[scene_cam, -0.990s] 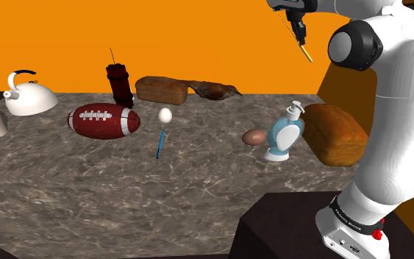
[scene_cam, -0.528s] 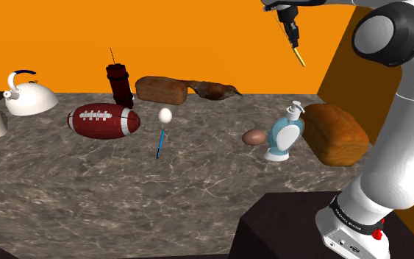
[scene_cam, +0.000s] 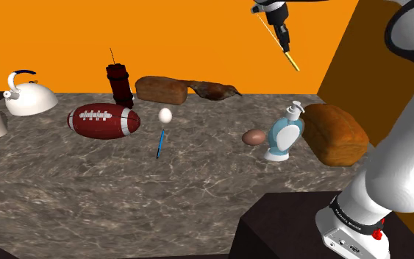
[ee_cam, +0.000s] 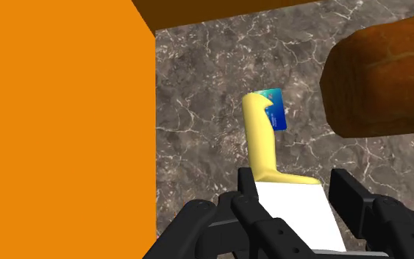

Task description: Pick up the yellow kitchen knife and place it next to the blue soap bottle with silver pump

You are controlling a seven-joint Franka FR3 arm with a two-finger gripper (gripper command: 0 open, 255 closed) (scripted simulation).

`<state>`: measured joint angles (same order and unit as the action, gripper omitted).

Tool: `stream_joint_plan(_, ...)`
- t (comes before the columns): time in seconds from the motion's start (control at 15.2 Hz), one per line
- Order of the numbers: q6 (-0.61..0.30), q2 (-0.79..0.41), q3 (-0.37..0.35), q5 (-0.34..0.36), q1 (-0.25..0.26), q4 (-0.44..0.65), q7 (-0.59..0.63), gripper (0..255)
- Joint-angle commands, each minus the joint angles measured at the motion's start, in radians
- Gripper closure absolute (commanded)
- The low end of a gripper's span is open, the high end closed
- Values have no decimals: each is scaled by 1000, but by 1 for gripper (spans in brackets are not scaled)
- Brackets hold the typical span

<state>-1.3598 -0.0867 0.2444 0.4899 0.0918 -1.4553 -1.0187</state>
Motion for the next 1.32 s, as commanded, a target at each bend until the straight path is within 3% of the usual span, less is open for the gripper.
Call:
stream_joint_plan(0.0,22,29,-24,0,30,-33,51,255)
stream_joint_plan(0.53,122,78,-122,-33,133,-72,232,255)
stream_joint_plan(1.12,237,47,-230,-100,244,-14,436,255)
stream_joint_plan(1.25,229,48,-235,-106,249,-28,452,255)
